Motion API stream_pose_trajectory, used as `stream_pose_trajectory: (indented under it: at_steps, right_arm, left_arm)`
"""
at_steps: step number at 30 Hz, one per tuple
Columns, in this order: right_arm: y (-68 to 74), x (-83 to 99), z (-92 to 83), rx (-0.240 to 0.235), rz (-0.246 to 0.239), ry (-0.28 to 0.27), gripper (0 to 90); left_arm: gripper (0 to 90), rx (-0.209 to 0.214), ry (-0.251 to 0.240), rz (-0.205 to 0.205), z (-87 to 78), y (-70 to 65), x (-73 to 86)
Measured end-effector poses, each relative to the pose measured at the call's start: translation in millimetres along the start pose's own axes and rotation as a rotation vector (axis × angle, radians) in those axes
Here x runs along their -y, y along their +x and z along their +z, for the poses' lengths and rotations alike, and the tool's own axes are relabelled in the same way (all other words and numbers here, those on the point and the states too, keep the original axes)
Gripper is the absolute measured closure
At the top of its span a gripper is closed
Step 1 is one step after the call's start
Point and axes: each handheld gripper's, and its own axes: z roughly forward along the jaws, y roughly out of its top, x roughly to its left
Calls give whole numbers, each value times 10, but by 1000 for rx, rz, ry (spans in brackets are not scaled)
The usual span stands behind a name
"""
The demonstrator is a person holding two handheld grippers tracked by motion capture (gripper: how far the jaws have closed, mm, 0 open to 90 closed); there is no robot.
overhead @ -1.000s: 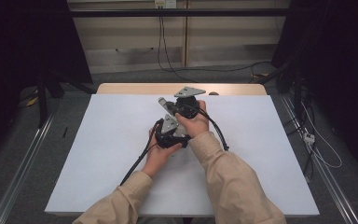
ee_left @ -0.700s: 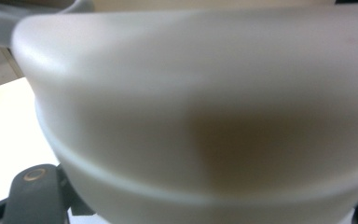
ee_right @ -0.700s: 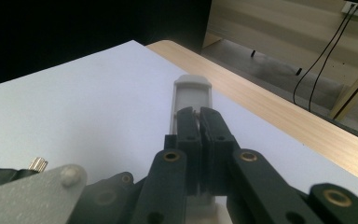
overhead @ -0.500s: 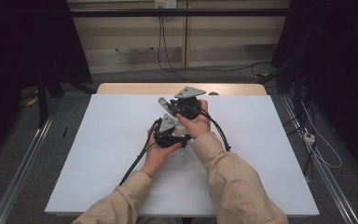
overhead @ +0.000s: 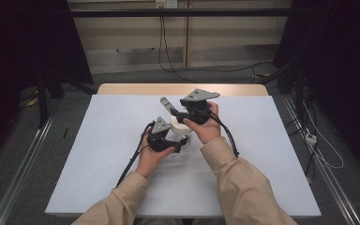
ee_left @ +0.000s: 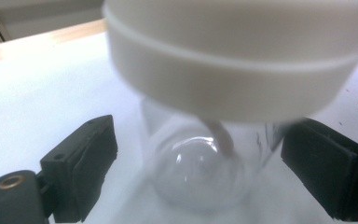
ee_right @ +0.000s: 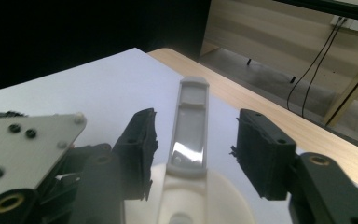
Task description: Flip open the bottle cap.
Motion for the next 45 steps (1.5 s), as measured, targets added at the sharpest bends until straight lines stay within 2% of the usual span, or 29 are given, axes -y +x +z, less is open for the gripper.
stream_pose_trajectory:
  at_steps: [5, 9, 17, 21, 28, 30, 40, 45]
  right_arm:
    - [-7, 69, -189, -5, 15, -9, 333]
    - [-21, 178, -338, -9, 23, -11, 275]
    - [-94, 486, -624, -11, 70, -13, 210]
    - [-110, 609, -762, -4, 67, 1, 195]
    - [-134, 815, -928, 1, 83, 3, 173]
    - [-132, 877, -960, 5, 82, 13, 172]
    - [-129, 1122, -1123, 12, 87, 29, 160]
    - [-124, 1201, -1224, 15, 91, 30, 151]
  left_arm:
    - [95, 18, 17, 18, -129, -11, 9]
    - [95, 31, 2, 0, -232, -7, 6]
    - [75, 44, -7, 5, -438, 16, 4]
    - [73, 57, -10, 12, -562, 23, 19]
    - [66, 66, -21, -10, -750, 77, 81]
    - [66, 68, -26, -30, -796, 92, 103]
    - [67, 62, -17, -11, -1013, 167, 216]
    - [65, 68, -17, -29, -1093, 194, 271]
